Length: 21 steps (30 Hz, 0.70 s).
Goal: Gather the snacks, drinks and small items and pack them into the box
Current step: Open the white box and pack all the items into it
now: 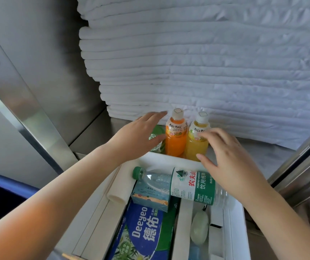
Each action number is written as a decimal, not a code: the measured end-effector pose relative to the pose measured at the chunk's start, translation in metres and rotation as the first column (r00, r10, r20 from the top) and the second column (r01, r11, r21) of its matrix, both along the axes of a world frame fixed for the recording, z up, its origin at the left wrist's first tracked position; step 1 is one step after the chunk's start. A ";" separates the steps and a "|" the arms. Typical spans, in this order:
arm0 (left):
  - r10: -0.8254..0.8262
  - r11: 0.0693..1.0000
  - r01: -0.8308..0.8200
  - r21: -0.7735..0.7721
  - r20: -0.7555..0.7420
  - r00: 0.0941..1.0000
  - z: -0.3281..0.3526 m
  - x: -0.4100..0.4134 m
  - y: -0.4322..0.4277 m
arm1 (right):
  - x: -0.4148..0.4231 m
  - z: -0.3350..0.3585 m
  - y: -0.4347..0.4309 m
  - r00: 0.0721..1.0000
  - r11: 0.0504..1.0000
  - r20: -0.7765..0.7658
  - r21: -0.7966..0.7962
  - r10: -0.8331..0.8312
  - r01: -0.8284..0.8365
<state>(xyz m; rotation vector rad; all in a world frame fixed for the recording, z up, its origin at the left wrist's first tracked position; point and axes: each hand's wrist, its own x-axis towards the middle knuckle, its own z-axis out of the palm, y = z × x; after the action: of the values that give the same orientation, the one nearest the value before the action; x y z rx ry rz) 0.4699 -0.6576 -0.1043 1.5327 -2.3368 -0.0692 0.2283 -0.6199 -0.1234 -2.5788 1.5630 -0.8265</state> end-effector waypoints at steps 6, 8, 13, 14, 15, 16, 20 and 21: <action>-0.034 0.999 0.032 -0.032 -0.073 0.997 0.007 -0.035 -0.039 | 0.010 0.014 -0.032 0.977 0.979 0.064 -0.022 -0.201 0.203; -0.039 0.999 0.038 -0.012 -0.103 0.994 0.004 -0.038 -0.046 | 0.014 0.014 -0.041 0.976 0.977 0.054 0.036 -0.213 0.211; -0.018 0.999 0.025 0.043 -0.152 0.988 -0.008 -0.040 -0.056 | 0.021 0.010 -0.054 0.977 0.974 0.069 0.114 -0.204 0.195; -0.017 0.998 0.026 0.052 -0.164 0.986 -0.010 -0.040 -0.058 | 0.021 0.009 -0.055 0.975 0.973 0.086 0.126 -0.204 0.192; -0.021 0.998 0.032 0.062 -0.170 0.985 -0.011 -0.040 -0.059 | 0.020 0.008 -0.056 0.974 0.972 0.094 0.135 -0.204 0.190; -0.029 0.997 0.042 0.072 -0.170 0.985 -0.012 -0.039 -0.059 | 0.020 0.007 -0.057 0.974 0.971 0.090 0.142 -0.206 0.192; -0.072 0.987 0.093 0.128 -0.158 0.985 -0.012 -0.037 -0.062 | 0.018 0.006 -0.055 0.976 0.966 0.054 0.162 -0.211 0.200; -0.082 0.984 0.104 0.145 -0.150 0.985 -0.012 -0.036 -0.062 | 0.018 0.006 -0.054 0.975 0.964 0.050 0.167 -0.217 0.206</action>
<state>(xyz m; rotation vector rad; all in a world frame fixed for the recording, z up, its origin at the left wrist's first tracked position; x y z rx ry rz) 0.4340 -0.7201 -0.1158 1.4331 -2.3334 -0.3770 0.2463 -0.6735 -0.1175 -2.2792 1.8256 -0.7564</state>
